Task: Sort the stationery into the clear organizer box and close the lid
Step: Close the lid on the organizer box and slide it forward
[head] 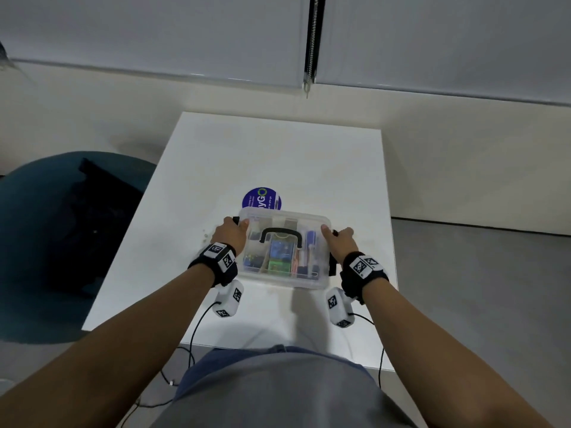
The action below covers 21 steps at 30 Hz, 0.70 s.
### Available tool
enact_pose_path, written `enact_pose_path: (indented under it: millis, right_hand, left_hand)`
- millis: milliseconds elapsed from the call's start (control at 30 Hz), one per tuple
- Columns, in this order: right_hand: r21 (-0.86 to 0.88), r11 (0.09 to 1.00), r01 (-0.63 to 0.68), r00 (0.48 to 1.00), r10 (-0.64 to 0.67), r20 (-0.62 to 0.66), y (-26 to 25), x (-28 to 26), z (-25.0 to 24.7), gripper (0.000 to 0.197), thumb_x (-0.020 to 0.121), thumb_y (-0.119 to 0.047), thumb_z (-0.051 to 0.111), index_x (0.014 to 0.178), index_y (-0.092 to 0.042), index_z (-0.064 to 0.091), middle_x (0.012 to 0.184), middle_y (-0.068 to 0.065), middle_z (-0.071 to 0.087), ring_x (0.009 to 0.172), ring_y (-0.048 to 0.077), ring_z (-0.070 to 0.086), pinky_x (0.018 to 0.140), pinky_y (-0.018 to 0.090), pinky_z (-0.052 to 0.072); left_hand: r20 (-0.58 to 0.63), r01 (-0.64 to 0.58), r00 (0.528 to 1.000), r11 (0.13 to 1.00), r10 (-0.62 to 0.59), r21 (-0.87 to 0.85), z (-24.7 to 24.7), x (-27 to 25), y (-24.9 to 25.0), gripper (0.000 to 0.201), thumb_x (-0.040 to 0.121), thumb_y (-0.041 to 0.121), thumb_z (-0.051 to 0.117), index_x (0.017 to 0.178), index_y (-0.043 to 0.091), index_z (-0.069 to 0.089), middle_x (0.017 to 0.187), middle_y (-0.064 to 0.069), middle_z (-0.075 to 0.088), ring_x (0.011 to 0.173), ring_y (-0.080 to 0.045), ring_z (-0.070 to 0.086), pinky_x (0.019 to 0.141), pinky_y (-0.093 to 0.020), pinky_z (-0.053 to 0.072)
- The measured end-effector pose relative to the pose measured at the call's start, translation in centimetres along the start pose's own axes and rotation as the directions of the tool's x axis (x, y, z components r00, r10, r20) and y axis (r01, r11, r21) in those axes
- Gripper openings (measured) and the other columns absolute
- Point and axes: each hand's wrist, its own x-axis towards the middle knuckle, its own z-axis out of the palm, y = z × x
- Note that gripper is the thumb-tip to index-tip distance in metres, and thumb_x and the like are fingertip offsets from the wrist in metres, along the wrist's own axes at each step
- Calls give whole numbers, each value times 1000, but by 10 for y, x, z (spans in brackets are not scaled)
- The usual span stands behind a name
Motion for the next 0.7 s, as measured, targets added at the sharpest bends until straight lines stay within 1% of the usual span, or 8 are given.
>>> enact_pose_path:
  millis: [67, 167, 233, 333, 467, 533, 633, 700]
  right_hand:
    - [27, 999, 17, 999, -17, -33, -12, -5, 3, 79, 96, -44, 49, 145, 2, 8, 141, 23, 46, 123, 38, 52, 89, 35, 42]
    - [-55, 997, 60, 998, -62, -34, -25, -11, 14, 59, 99, -35, 46, 139, 2, 23, 139, 23, 47, 122, 38, 53, 88, 35, 42]
    - [-80, 995, 67, 994, -73, -77, -31, -12, 26, 52, 100, -30, 43, 137, 3, 27, 141, 24, 43, 123, 40, 51, 93, 38, 43]
    - [-125, 992, 36, 985, -56, -164, -41, -14, 46, 52, 99, -31, 43, 137, 2, 28, 139, 25, 39, 121, 45, 49, 97, 46, 44]
    - [-167, 986, 28, 977, -63, -206, -44, -13, 57, 54, 98, -29, 43, 139, 2, 26, 137, 25, 39, 122, 44, 48, 97, 47, 43]
    - [-174, 983, 52, 975, -87, -204, -41, -13, 57, 54, 98, -28, 43, 141, 0, 25, 136, 24, 39, 119, 44, 49, 94, 47, 45]
    - [-222, 970, 102, 969, -147, -197, -31, -18, 58, 61, 99, -33, 40, 148, -5, 17, 139, 22, 36, 118, 43, 51, 92, 47, 45]
    - [-256, 960, 113, 961, -172, -218, -29, -22, 59, 64, 100, -37, 37, 151, -10, 11, 142, 20, 34, 118, 42, 51, 91, 48, 46]
  left_hand:
    - [1, 7, 1000, 999, -7, 39, -5, -2, 3, 55, 98, 47, 42, 127, 1, 44, 127, -22, 57, 114, -40, 55, 89, -42, 44]
    - [2, 15, 1000, 999, -16, 34, -6, -8, 7, 64, 94, 51, 47, 131, 0, 40, 130, -21, 56, 116, -38, 56, 90, -41, 44]
    - [-8, 21, 1000, 999, -21, 42, -4, -13, 8, 67, 92, 53, 51, 129, -1, 38, 127, -20, 57, 114, -38, 57, 86, -40, 45]
    - [-39, 59, 998, 998, -58, 38, -2, -18, 11, 61, 92, 51, 52, 126, 1, 40, 122, -18, 60, 110, -37, 59, 83, -40, 45]
    - [-72, 60, 996, 996, -54, 71, 0, -19, 14, 60, 92, 52, 50, 123, 1, 40, 120, -18, 61, 106, -36, 61, 80, -40, 45]
    - [-58, 41, 998, 997, -37, 69, -3, -17, 11, 60, 92, 52, 49, 124, 2, 39, 121, -19, 60, 106, -37, 61, 81, -41, 46]
    - [-36, 7, 999, 998, -4, 64, -4, -16, 4, 61, 93, 53, 48, 127, 4, 37, 122, -18, 59, 106, -37, 61, 80, -41, 45]
    - [-21, -11, 1000, 997, 13, 80, -9, -17, 2, 61, 92, 54, 46, 127, 5, 36, 122, -17, 59, 104, -37, 61, 77, -40, 45]
